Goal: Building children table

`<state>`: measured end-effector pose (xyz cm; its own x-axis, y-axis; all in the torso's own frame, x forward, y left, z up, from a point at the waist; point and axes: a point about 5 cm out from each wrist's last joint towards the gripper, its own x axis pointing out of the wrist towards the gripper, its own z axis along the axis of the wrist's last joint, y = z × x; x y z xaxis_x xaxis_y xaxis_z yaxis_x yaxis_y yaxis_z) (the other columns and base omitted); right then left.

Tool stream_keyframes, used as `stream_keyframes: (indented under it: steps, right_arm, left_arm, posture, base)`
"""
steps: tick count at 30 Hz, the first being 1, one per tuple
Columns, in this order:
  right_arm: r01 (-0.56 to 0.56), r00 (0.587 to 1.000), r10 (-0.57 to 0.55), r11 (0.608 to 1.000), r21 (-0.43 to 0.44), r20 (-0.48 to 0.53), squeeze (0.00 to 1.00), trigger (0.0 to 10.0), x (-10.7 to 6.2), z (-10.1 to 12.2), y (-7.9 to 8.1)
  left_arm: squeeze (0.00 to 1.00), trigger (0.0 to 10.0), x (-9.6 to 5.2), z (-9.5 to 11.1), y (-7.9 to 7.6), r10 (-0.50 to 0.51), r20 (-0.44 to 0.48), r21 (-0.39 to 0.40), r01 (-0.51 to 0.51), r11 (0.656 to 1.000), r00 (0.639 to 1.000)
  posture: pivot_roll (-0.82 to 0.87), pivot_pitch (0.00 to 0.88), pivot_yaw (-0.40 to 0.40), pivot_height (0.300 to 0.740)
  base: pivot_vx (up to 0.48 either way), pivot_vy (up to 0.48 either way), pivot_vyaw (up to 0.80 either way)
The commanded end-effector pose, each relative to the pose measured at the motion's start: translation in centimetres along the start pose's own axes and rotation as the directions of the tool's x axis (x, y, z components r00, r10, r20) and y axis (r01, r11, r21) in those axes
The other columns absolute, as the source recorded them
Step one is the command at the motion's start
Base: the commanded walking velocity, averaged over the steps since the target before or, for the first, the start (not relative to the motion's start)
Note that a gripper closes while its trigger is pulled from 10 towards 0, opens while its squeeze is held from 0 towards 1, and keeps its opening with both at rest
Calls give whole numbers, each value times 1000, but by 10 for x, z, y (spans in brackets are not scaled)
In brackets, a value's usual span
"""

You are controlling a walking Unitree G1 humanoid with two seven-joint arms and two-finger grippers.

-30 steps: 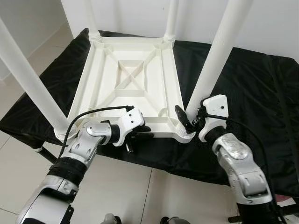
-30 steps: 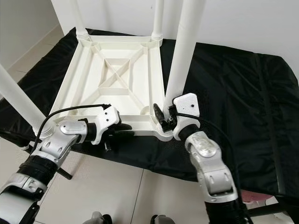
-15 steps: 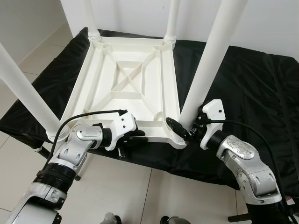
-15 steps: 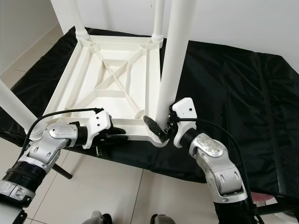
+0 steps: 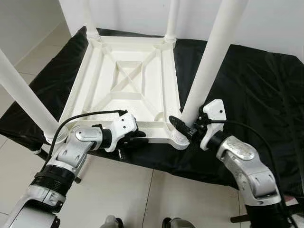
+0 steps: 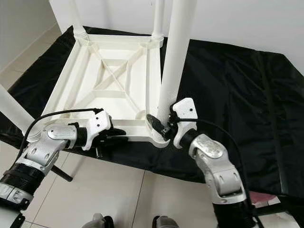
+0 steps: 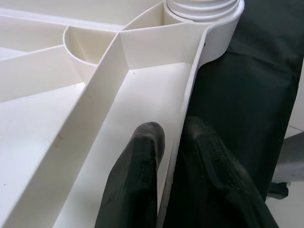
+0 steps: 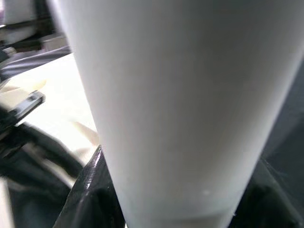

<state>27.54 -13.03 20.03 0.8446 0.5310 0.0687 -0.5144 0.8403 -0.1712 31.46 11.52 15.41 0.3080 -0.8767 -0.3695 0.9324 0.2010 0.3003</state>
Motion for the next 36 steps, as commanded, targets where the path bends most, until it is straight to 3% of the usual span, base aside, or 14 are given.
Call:
stream_keyframes:
  steps: [1, 7, 11, 15, 16, 17, 19, 26, 27, 30, 31, 33, 34, 36]
  right_arm:
    - [148, 983, -146, 989, 10, -108, 0, 0, 0, -21, -10]
    - [321, 935, -313, 947, 25, -168, 0, 0, 2, -35, -6]
    - [477, 859, -463, 879, 14, -219, 0, 0, 1, -45, -7]
    - [624, 754, -612, 781, -29, -239, 0, 0, -3, -49, -10]
    - [686, 701, -674, 727, -40, -231, 0, 0, -5, -48, -12]
    - [686, 701, -674, 727, -40, -231, 0, 0, -5, -48, -12]
    - [765, 621, -758, 642, -57, -199, 0, 0, -8, -42, -15]
    - [777, 611, -769, 628, -48, -188, 0, 0, -4, -40, -11]
    - [765, 626, -756, 643, -39, -190, 0, 2431, -3, -40, -9]
    - [765, 626, -756, 643, -39, -190, 0, 2431, -3, -40, -9]
    - [745, 651, -735, 667, -25, -188, 0, 10000, 0, -40, -5]
    - [745, 651, -735, 667, -25, -188, 0, 10000, 0, -40, -5]
    - [727, 676, -716, 687, -4, -178, 1000, 10000, 3, -38, -2]
    - [711, 696, -701, 703, 11, -158, 1000, 10000, 5, -35, -1]
  left_arm:
    - [0, 10000, 7, 0, -11, -106, 3, 9, 106, 994, 994]
    - [0, 10000, 13, 6, -10, -104, 24, 10, 104, 995, 994]
    - [0, 10000, 18, 10, -10, -108, 37, 13, 108, 994, 993]
    - [0, 10000, 23, 13, -8, -110, 45, 14, 110, 994, 993]
    - [0, 10000, 26, 15, -8, -110, 51, 15, 109, 994, 993]
    - [0, 10000, 26, 15, -8, -110, 51, 15, 109, 994, 993]
    - [0, 10000, 33, 19, -8, -111, 65, 14, 111, 994, 992]
    - [0, 10000, 38, 22, -9, -117, 74, 15, 117, 993, 990]
    - [0, 10000, 38, 22, -9, -118, 74, 15, 117, 993, 990]
    - [0, 10000, 38, 22, -9, -118, 74, 15, 117, 993, 990]
    - [0, 10000, 38, 21, -9, -119, 72, 15, 118, 993, 990]
    - [0, 10000, 38, 21, -9, -119, 72, 15, 118, 993, 990]
    - [0, 10000, 37, 20, -9, -119, 69, 15, 119, 993, 990]
    - [0, 10000, 36, 19, -9, -120, 67, 14, 119, 993, 991]
  posture:
    - [-62, 145, 19, 740]
    - [-65, 149, 21, 740]
    - [-66, 153, 22, 740]
    - [-68, 158, 26, 740]
    - [-70, 159, 27, 740]
    - [-70, 159, 27, 740]
    - [-70, 158, 28, 740]
    - [-75, 154, 29, 740]
    - [-75, 154, 29, 740]
    - [-75, 154, 29, 740]
    - [-75, 151, 29, 740]
    - [-75, 151, 29, 740]
    - [-74, 148, 28, 740]
    - [-73, 147, 28, 740]
  base:
    - [0, 0, 0]
    - [0, 0, 0]
    - [0, 0, 0]
    - [0, 0, 0]
    - [0, 0, 0]
    - [0, 0, 0]
    - [0, 0, 0]
    - [0, 0, 0]
    - [0, 0, 0]
    - [0, 0, 0]
    - [0, 0, 0]
    - [0, 0, 0]
    - [0, 0, 0]
    - [0, 0, 0]
